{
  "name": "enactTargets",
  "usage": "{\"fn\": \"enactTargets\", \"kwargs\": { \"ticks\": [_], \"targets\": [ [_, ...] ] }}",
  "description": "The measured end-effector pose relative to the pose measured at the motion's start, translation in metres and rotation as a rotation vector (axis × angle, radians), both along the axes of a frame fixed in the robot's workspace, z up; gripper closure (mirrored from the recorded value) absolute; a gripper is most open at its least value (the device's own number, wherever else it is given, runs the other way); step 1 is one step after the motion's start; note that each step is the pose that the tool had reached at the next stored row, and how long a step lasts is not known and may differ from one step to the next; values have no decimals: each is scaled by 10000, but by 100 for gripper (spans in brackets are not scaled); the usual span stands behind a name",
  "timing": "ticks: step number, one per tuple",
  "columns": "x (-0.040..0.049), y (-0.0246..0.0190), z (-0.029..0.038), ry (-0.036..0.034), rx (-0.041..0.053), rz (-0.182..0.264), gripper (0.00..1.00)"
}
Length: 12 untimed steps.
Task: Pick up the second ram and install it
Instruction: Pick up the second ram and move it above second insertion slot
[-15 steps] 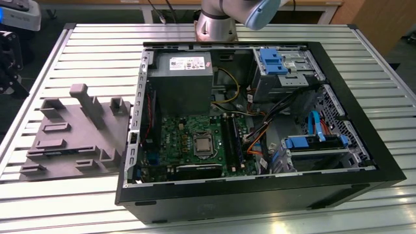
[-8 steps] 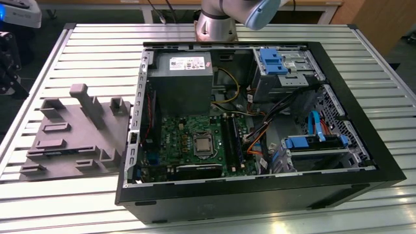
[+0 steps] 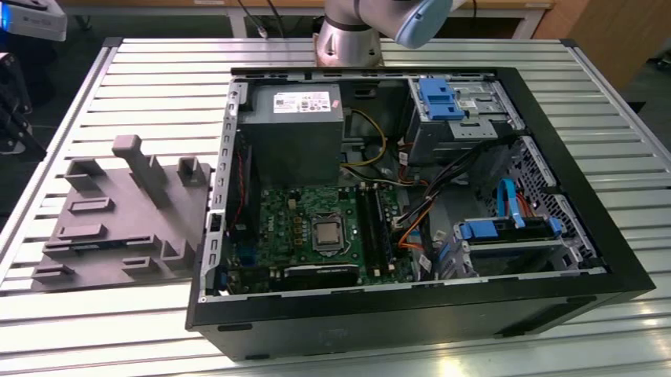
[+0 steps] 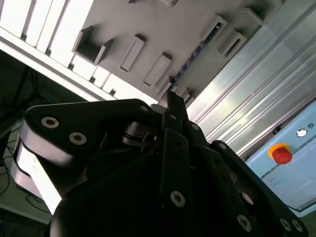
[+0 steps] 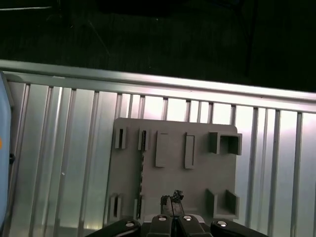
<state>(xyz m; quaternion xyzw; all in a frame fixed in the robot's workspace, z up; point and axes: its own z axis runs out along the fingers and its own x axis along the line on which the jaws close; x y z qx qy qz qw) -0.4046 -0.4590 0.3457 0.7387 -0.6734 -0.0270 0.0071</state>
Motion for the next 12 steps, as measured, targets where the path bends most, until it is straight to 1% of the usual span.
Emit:
{"fn": "enactTargets", "kwargs": {
  "ticks": [12],
  "targets": [
    [0,0,-31,-1,1,46,89]
  ]
}}
